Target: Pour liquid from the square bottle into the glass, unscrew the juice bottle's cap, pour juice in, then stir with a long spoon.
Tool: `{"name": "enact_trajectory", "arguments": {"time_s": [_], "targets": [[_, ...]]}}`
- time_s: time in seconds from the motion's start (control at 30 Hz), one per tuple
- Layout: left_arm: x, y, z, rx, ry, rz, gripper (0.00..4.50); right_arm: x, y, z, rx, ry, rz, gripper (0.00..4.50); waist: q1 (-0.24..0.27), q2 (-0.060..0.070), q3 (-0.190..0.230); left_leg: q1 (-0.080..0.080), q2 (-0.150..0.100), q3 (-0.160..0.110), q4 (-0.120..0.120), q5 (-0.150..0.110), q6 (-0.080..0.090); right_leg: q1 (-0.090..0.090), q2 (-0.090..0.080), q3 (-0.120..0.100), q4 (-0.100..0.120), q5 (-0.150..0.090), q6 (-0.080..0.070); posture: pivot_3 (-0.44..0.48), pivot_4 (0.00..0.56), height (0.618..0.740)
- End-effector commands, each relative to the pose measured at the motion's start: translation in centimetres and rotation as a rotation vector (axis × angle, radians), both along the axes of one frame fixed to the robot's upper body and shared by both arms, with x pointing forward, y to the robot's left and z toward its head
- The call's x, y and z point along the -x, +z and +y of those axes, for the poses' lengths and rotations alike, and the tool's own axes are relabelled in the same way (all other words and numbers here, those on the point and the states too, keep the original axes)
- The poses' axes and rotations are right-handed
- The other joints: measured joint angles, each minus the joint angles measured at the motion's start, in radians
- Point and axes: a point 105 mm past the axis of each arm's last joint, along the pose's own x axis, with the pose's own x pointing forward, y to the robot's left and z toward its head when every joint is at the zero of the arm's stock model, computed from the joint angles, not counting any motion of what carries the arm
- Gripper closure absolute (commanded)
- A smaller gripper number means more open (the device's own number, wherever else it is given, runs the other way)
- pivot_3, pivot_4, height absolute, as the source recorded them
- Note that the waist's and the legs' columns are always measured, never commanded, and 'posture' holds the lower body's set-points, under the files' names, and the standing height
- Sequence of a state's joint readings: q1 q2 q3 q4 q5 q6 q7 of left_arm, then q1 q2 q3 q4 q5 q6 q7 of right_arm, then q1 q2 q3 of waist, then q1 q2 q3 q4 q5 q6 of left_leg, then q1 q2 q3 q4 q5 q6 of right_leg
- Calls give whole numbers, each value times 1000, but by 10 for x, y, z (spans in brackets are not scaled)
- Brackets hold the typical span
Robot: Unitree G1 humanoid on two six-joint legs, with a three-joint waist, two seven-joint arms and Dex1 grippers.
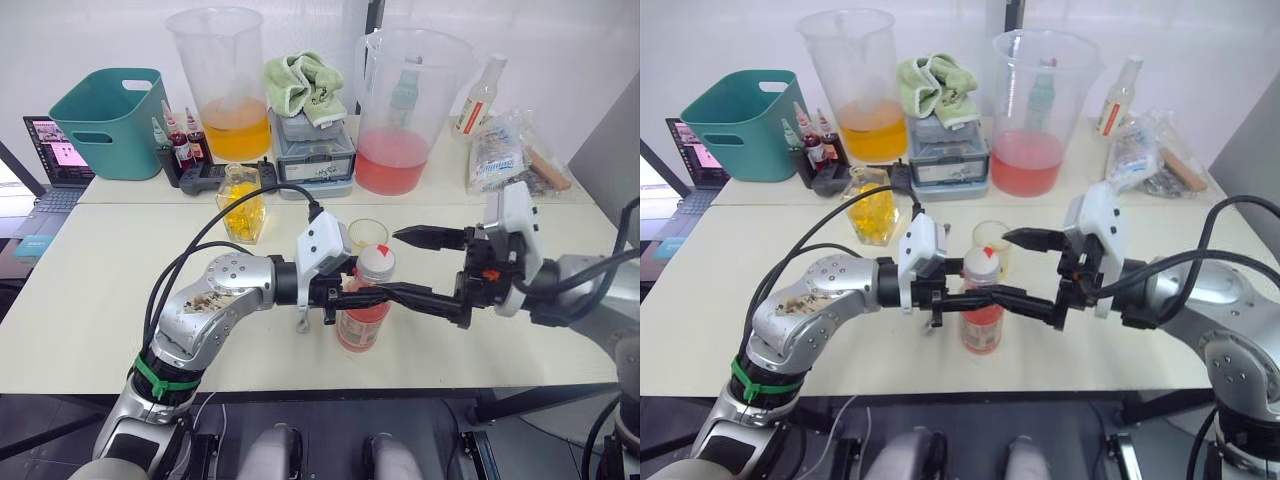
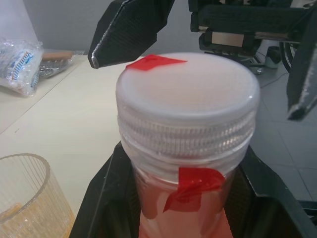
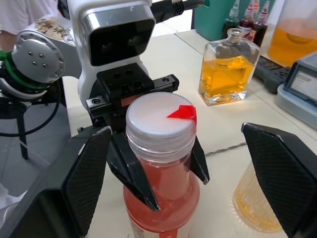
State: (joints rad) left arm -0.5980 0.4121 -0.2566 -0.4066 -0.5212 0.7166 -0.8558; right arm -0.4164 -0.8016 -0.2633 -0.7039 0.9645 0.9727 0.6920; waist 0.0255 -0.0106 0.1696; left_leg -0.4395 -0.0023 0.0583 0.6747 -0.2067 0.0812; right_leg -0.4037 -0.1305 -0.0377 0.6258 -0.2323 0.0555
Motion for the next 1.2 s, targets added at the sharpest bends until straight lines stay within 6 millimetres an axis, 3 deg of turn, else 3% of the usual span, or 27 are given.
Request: {"name": "enact_trajectory", "arguments": {"time_s": [0.03, 0.2, 0.5, 0.77, 0.93, 1.2], "targets": [[8, -12, -7, -28, -64, 63, 2884, 4, 6, 5, -22, -15, -48, 42, 1, 0, 0, 0, 0, 0, 0, 0, 0, 0, 0, 0, 0, 0, 0, 0, 150, 736], [6, -12, -7, -30, -66, 61, 2884, 4, 6, 10, -33, -18, -45, 42, 2, 0, 0, 0, 0, 0, 0, 0, 0, 0, 0, 0, 0, 0, 0, 0, 150, 736], [4, -12, -5, -30, -48, 61, 2884, 7, 2, 16, -41, 31, -4, 2782, 2, 0, 0, 0, 0, 0, 1, 0, 0, 0, 1, 0, 0, 0, 0, 0, 150, 736], [3, -13, -2, -25, -12, 57, 2884, 8, 0, 17, 62, 294, 27, 2789, -1, 0, 0, 0, 0, 0, 1, 0, 0, 0, 1, 0, 0, 0, 0, 0, 150, 736], [2, -13, -2, -13, 1, 72, 2884, -20, -14, 15, 216, 498, -25, 2789, -8, 0, 0, 0, -1, 1, 2, 0, 1, 1, 2, 0, -1, -1, 1, 0, 150, 736], [3, -14, 4, -30, 32, 69, 2884, -35, 5, 23, 255, 709, -78, 2789, -12, 0, 0, 1, 0, 0, 2, 0, 0, 1, 3, 0, 1, 0, 1, 0, 150, 736]]}}
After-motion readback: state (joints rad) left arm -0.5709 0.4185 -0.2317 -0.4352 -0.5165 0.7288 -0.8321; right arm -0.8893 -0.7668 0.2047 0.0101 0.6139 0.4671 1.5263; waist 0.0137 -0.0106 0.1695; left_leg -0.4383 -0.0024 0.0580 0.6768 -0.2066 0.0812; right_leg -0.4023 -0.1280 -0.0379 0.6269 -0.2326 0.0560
